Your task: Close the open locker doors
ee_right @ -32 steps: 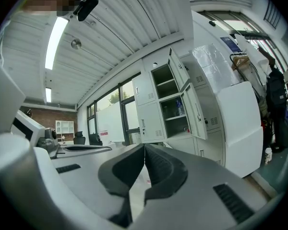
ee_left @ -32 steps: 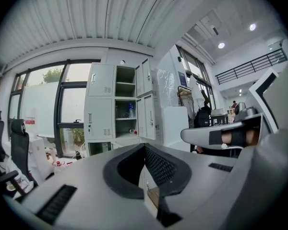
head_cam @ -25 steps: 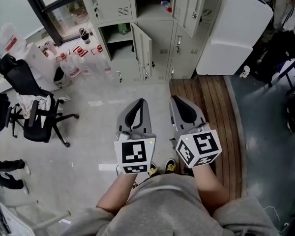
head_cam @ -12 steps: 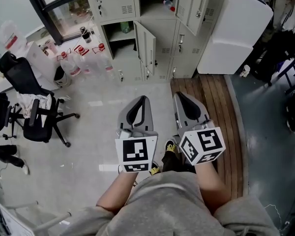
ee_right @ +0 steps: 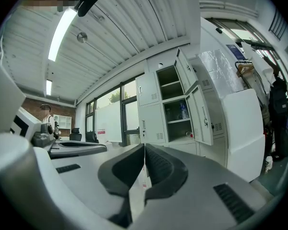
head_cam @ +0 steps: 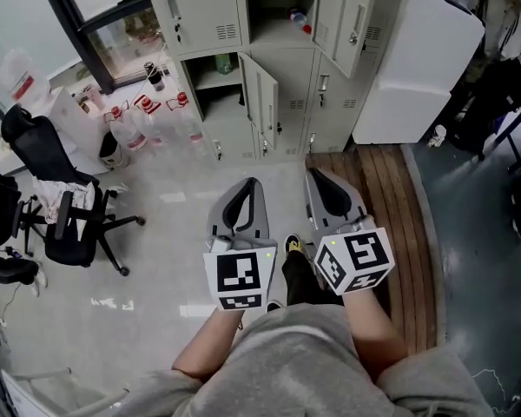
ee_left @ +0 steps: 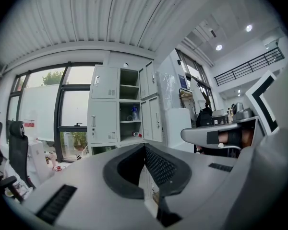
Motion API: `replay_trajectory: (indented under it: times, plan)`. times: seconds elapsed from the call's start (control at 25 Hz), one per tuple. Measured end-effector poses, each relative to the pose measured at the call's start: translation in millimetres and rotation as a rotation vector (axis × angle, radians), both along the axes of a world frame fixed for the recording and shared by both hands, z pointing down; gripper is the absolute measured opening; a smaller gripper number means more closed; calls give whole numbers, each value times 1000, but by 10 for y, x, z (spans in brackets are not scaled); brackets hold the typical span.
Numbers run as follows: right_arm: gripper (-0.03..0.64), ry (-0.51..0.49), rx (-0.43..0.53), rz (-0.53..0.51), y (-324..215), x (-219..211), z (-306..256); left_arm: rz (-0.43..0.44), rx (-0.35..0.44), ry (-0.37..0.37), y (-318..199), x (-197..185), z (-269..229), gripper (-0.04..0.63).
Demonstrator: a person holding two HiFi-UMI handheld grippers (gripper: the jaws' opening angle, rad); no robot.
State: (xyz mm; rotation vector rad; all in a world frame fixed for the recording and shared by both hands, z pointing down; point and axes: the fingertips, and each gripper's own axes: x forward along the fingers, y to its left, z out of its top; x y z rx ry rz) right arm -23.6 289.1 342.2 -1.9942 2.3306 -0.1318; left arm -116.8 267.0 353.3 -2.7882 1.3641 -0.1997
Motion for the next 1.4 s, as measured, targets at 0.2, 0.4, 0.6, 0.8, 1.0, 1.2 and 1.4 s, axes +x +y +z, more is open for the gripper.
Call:
replay_trajectory:
  times: [0.2, 0.4, 0.6, 0.8, 1.0, 1.2, 1.4]
  plan:
    - [28, -6, 1, -7, -360, 147, 34, 6, 1, -7, -326, 153, 29, 8]
    - [28, -6, -24, -25, -756, 278, 129, 0, -17, -15, -710, 305, 97, 9]
    - [29, -10, -51, -31, -1196, 461, 239, -2, -31, -28, -1143, 482, 181, 8]
    - [28, -5, -73, -46, -1590, 607, 304, -18, -50, -42, -1543, 631, 229, 9]
    - [29, -14, -91, -72, -1907, 746, 342, -39, -82, -43, -1867, 749, 294, 8]
    - [29, -28, -95, -109, -2219, 883, 339, -69, -108, -54, -2164, 860, 332, 8]
    - [29, -34, -95, -129, -2489, 1042, 336, -87, -99, -70, -2413, 1035, 304, 8]
